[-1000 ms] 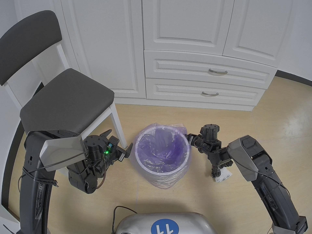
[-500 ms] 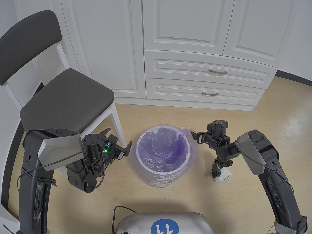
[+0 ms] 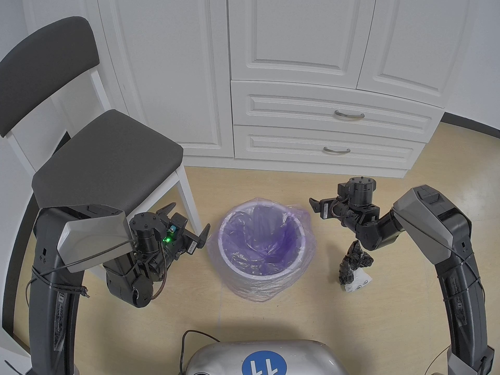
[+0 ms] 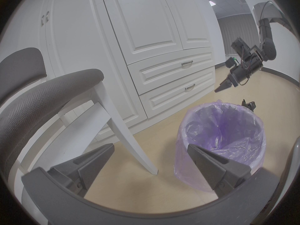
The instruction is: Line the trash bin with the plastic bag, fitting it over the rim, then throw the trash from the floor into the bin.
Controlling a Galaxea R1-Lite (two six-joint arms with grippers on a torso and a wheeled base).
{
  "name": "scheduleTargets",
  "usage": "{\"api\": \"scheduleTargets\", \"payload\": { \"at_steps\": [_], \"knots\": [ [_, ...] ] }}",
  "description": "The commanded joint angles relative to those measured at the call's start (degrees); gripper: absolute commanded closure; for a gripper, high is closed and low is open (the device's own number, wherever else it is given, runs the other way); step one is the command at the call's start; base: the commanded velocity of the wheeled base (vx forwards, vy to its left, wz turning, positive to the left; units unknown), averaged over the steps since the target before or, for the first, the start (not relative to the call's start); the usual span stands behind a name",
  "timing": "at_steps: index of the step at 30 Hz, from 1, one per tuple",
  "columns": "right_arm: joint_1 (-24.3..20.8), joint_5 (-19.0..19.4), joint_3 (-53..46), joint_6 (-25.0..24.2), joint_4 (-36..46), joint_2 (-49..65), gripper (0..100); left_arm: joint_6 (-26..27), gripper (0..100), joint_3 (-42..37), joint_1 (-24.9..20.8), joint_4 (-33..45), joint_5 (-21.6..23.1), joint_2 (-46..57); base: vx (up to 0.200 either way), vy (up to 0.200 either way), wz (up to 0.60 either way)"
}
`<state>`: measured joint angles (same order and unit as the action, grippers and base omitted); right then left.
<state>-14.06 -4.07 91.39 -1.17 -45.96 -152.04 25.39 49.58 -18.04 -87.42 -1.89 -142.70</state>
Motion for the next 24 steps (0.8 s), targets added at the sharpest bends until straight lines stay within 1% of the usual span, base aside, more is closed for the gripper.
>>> {"api": "scheduleTargets", "payload": {
  "at_steps": [1,3,6,10,13,20,24],
  "knots": [
    [-2.0,-0.1,-1.1,-1.1,-1.8,2.5,0,0.0,0,0.0,0.0,0.0,0.0,0.2,0.000,0.000,0.00],
    [-3.6,-0.1,-1.0,-2.7,-2.8,1.1,0,0.0,0,-0.1,0.0,0.0,0.0,0.1,0.000,0.000,0.00],
    [-4.8,-0.2,-0.3,-3.0,-2.6,-2.0,0,0.0,0,-0.1,0.0,0.0,0.0,0.1,0.000,0.000,0.00],
    [-4.3,-0.2,1.7,-2.8,-1.9,-4.8,0,0.0,0,-0.1,0.0,0.0,0.0,0.2,0.000,0.000,0.00],
    [-3.8,-0.1,3.4,-2.8,0.3,-5.5,0,0.0,0,-0.1,0.0,0.0,-0.1,0.1,0.000,0.000,0.00],
    [-3.0,0.3,3.9,-2.7,3.7,-6.4,0,0.1,0,-0.1,0.0,0.0,0.0,0.1,0.000,0.000,0.00],
    [-2.8,0.3,4.7,-2.7,4.3,-7.1,0,0.1,0,-0.1,0.0,0.0,0.0,0.1,0.000,0.000,0.00]
  ]
}}
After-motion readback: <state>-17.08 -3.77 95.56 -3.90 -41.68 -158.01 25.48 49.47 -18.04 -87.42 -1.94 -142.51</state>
